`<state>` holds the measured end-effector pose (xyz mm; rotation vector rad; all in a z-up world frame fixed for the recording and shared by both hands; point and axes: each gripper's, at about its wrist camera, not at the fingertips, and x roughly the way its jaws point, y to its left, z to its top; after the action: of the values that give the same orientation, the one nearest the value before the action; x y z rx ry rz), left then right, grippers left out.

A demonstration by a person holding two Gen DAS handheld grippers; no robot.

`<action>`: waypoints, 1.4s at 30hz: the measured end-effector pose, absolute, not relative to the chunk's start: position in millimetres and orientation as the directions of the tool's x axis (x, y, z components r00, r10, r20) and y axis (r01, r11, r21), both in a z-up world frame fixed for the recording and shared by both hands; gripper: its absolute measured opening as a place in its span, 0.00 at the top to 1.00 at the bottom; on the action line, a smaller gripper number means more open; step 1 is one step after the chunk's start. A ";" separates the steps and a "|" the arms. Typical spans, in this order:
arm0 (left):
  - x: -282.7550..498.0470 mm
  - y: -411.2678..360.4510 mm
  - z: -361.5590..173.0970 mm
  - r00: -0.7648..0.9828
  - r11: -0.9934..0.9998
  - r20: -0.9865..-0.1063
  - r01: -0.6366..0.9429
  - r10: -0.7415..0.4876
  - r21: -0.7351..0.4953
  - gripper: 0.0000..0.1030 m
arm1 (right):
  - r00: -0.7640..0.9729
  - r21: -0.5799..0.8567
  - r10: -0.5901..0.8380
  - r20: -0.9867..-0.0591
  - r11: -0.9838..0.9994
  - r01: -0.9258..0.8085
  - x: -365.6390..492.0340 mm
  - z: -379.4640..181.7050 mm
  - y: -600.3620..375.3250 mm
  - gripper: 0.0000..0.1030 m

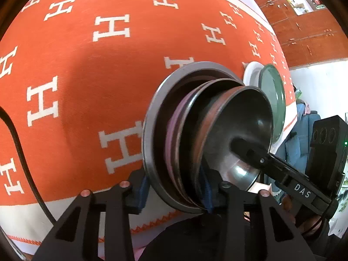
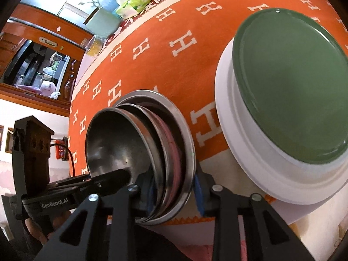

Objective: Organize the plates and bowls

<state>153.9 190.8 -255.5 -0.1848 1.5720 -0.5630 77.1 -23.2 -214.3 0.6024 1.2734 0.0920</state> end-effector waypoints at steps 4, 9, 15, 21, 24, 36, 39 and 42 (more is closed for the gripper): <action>149.0 190.3 -254.7 -0.086 0.860 -0.888 0.223 -0.452 -0.459 0.63 | 0.321 0.463 0.379 -0.868 0.850 0.250 72.7 -212.6 -20.2 0.71; 142.7 190.6 -255.0 -0.091 0.861 -0.888 0.218 -0.450 -0.459 0.63 | 0.315 0.453 0.371 -0.874 0.857 0.246 68.3 -212.4 -19.0 0.71; 134.4 185.5 -248.3 -0.081 0.867 -0.894 0.220 -0.441 -0.448 0.63 | 0.314 0.454 0.377 -0.872 0.861 0.229 66.4 -207.2 -18.6 0.71; 123.9 178.5 -226.7 -0.022 0.876 -0.905 0.243 -0.424 -0.416 0.63 | 0.335 0.461 0.385 -0.860 0.868 0.186 61.8 -193.8 -23.6 0.71; 119.1 180.2 -213.2 0.006 0.878 -0.904 0.242 -0.428 -0.414 0.63 | 0.358 0.457 0.384 -0.851 0.878 0.143 61.4 -180.6 -27.8 0.71; 95.9 151.6 -149.5 0.163 0.897 -0.893 0.226 -0.419 -0.379 0.62 | 0.426 0.398 0.378 -0.822 0.916 -0.046 49.8 -132.3 -59.4 0.69; 89.2 136.1 -138.0 0.192 0.898 -0.887 0.229 -0.420 -0.376 0.62 | 0.447 0.384 0.375 -0.812 0.920 -0.074 47.1 -121.0 -74.6 0.69; 83.8 118.8 -128.7 0.215 0.899 -0.882 0.234 -0.419 -0.371 0.62 | 0.464 0.376 0.374 -0.803 0.922 -0.092 43.6 -112.1 -92.7 0.69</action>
<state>83.8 118.8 -128.7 -0.1704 1.2773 -0.4557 43.6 -92.7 -112.1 0.2980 1.0537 0.2919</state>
